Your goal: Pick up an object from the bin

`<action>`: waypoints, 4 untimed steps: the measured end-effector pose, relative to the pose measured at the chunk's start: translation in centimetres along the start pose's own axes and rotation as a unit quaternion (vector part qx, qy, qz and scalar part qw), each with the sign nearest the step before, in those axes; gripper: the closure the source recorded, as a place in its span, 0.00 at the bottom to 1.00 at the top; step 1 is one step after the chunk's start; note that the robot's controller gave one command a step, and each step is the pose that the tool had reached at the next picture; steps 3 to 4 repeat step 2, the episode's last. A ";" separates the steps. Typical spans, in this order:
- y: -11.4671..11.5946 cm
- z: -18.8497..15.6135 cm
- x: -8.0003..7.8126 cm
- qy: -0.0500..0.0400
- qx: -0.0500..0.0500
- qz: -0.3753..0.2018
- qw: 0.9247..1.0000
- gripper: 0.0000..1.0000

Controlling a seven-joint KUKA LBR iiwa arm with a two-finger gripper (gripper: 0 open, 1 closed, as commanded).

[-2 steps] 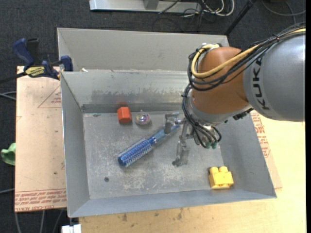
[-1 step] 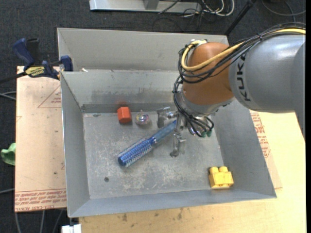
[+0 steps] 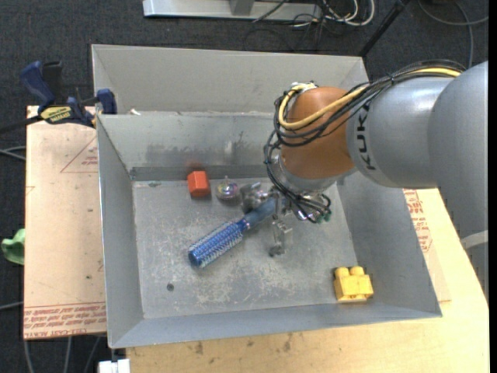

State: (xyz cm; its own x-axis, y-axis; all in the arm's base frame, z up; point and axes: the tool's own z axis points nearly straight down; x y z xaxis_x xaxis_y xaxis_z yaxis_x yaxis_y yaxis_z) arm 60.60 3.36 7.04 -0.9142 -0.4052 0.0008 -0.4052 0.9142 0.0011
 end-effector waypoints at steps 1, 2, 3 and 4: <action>0.0 -0.2 -0.1 -0.002 0.000 0.000 1.000 1.00; 0.6 -18.7 -0.6 -0.006 0.002 0.010 1.000 1.00; 0.6 -18.7 -0.6 -0.006 0.002 0.010 1.000 1.00; 0.6 -18.7 -0.6 -0.006 0.002 0.010 1.000 1.00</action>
Offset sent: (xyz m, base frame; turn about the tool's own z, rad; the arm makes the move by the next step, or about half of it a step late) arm 0.0000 0.0000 0.0000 0.0000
